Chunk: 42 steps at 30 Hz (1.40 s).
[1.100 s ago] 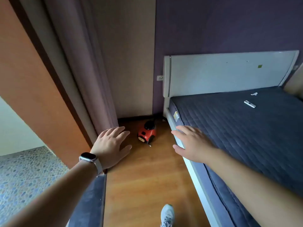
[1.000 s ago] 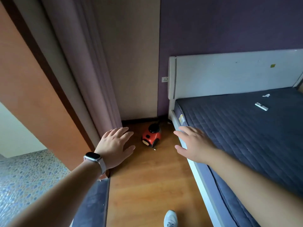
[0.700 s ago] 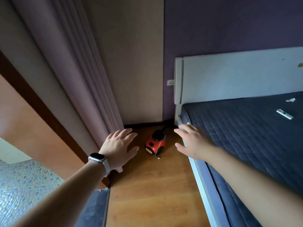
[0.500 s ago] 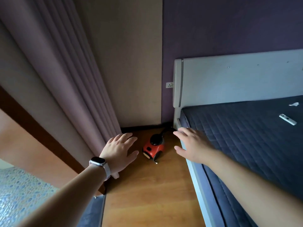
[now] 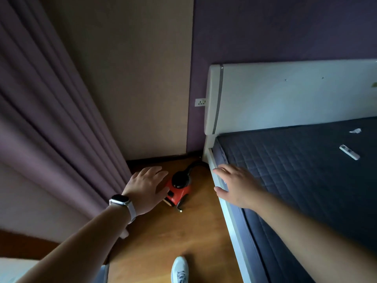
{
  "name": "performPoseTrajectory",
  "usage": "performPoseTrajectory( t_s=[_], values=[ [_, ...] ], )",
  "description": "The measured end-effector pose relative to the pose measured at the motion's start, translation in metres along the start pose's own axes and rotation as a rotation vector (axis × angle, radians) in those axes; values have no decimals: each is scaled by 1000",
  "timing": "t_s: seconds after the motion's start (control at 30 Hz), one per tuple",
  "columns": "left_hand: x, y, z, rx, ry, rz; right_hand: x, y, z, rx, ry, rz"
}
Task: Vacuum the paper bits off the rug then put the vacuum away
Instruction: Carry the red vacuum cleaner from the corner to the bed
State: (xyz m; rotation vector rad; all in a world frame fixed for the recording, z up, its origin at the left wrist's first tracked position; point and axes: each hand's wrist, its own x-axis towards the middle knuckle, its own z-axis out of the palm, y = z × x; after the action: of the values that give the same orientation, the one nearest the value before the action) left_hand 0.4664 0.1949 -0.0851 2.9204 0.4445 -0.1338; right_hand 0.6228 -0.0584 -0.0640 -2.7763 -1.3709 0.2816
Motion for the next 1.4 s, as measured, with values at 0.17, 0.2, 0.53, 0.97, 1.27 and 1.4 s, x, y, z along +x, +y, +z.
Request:
performPoseTrajectory(
  t_s=[0.17,0.2,0.53,0.97,1.27,1.4],
  values=[
    [68,-19,8,-75,-66,7,54,17,-2,-11,-22,20],
    [77,-20,9,-84,-72,17,62,20,-3,-7,-25,24],
    [187,-42,68,-143,-117,-5,177,80,51,5,-124,23],
    [366,-77,369,-200,-223,-45,377,185,353,92,-218,-34],
    [438,-122,570,-215,-94,-99,476,231,545,140,-206,-9],
    [452,-131,618,-239,-71,-130,508,247,593,102,-191,-3]
  ],
)
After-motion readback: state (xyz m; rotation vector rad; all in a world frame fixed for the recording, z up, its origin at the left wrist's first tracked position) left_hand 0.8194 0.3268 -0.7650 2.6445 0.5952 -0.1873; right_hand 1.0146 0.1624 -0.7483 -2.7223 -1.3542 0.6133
